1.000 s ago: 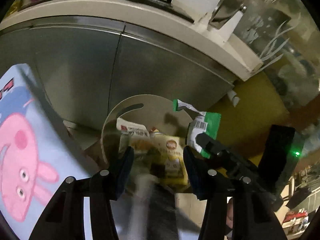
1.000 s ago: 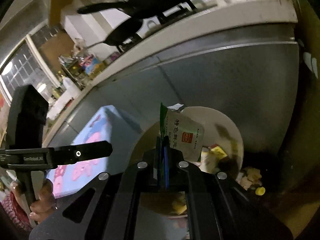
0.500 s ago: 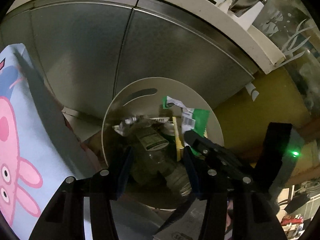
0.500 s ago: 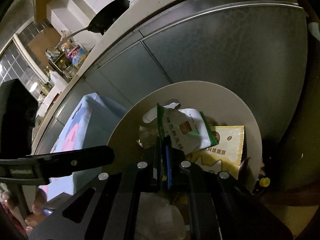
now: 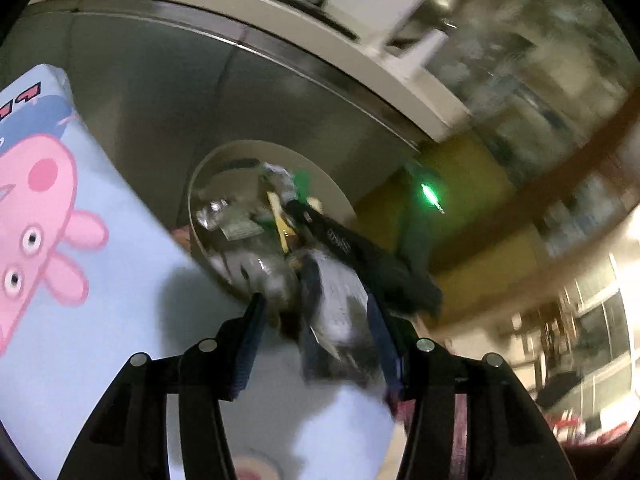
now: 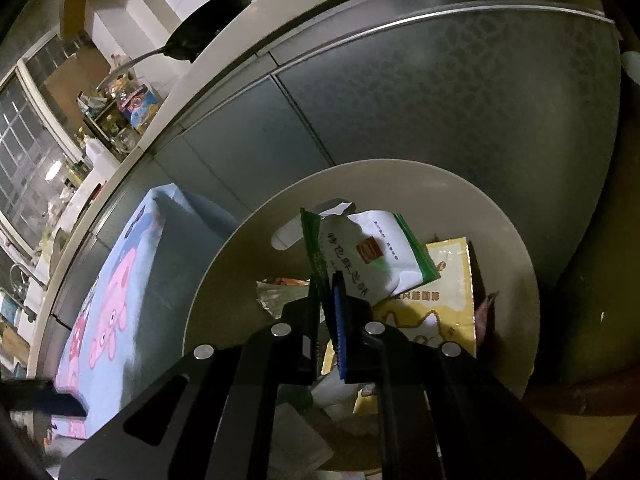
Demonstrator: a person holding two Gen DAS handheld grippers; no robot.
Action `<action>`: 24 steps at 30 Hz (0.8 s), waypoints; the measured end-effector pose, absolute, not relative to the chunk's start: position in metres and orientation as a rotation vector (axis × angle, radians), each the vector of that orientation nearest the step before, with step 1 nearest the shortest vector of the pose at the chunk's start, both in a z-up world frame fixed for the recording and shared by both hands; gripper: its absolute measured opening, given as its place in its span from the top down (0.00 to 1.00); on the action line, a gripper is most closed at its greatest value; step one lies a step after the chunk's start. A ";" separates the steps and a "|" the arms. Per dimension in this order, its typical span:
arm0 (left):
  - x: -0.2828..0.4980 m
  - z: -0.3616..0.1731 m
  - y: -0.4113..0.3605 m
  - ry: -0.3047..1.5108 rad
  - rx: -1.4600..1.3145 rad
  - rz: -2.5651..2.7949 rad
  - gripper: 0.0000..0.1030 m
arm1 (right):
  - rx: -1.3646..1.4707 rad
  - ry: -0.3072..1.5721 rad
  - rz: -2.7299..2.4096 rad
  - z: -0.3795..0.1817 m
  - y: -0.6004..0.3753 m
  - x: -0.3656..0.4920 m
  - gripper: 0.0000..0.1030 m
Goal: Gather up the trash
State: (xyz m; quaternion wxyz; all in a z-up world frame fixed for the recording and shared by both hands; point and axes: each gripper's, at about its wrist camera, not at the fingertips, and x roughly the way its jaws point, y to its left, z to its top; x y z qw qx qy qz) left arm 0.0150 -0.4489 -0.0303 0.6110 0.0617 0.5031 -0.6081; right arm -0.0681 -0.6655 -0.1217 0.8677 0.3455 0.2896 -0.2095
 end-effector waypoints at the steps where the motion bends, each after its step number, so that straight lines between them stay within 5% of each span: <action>1: 0.007 -0.030 -0.439 1.148 0.172 -1.447 0.50 | 0.718 0.607 -0.438 -0.121 -0.665 -0.069 0.92; 11: -0.018 -0.070 -0.475 1.191 0.376 -1.471 0.53 | 0.709 0.636 -0.431 -0.126 -0.664 -0.063 0.91; 13: -0.007 -0.065 -0.490 1.178 0.351 -1.442 0.53 | 0.721 0.650 -0.412 -0.126 -0.667 -0.061 0.82; 15: 0.006 -0.064 -0.511 1.169 0.349 -1.366 0.48 | 0.758 0.662 -0.408 -0.127 -0.670 -0.062 0.57; 24: 0.038 -0.075 -0.527 1.194 0.238 -1.181 0.50 | 0.714 0.498 -0.456 -0.091 -0.645 -0.118 0.49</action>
